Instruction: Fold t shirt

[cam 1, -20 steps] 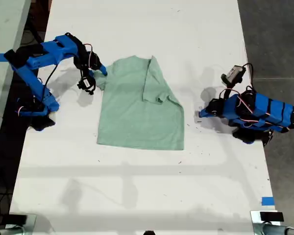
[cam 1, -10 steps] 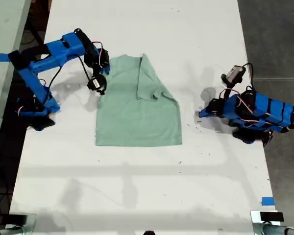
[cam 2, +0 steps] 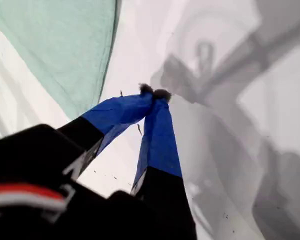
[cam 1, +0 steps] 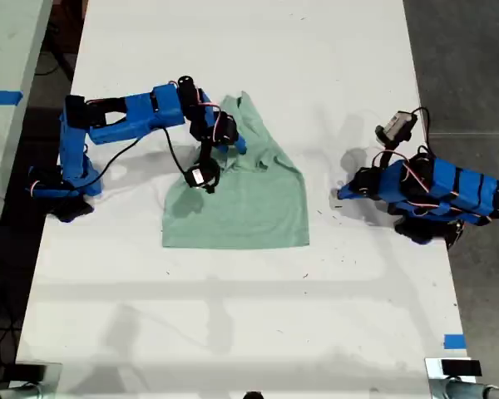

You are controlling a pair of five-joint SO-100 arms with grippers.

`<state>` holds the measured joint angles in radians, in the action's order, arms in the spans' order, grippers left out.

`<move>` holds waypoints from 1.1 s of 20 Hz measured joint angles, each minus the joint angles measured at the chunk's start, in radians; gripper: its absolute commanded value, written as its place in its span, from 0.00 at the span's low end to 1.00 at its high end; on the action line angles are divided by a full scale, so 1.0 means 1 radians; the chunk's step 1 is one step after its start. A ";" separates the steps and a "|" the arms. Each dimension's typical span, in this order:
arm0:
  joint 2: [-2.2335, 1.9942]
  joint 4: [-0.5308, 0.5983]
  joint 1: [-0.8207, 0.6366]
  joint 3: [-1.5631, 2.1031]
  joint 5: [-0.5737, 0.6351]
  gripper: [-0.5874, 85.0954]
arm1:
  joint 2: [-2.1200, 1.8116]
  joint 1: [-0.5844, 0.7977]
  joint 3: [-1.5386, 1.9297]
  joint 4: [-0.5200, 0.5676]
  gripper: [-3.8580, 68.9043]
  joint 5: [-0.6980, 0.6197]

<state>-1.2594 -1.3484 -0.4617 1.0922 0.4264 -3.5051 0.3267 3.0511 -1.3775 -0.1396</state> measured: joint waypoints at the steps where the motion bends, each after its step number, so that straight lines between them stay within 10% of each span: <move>1: -0.003 -0.041 0.000 -0.002 0.000 0.01 | 0.000 0.000 0.000 0.000 0.05 0.000; 7: -0.557 -0.077 -0.087 0.314 -0.006 0.01 | 0.000 0.000 0.000 0.000 0.05 0.000; 14: -1.721 0.394 0.184 1.503 -0.282 0.00 | 0.000 0.000 0.000 0.000 0.05 0.000; 22: -2.333 0.419 0.209 2.105 -0.305 0.00 | 0.000 0.000 0.000 0.000 0.05 0.000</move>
<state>-3.5926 -0.9296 -0.2531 3.1968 0.1212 -3.5051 0.3267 3.0511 -1.3775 -0.1396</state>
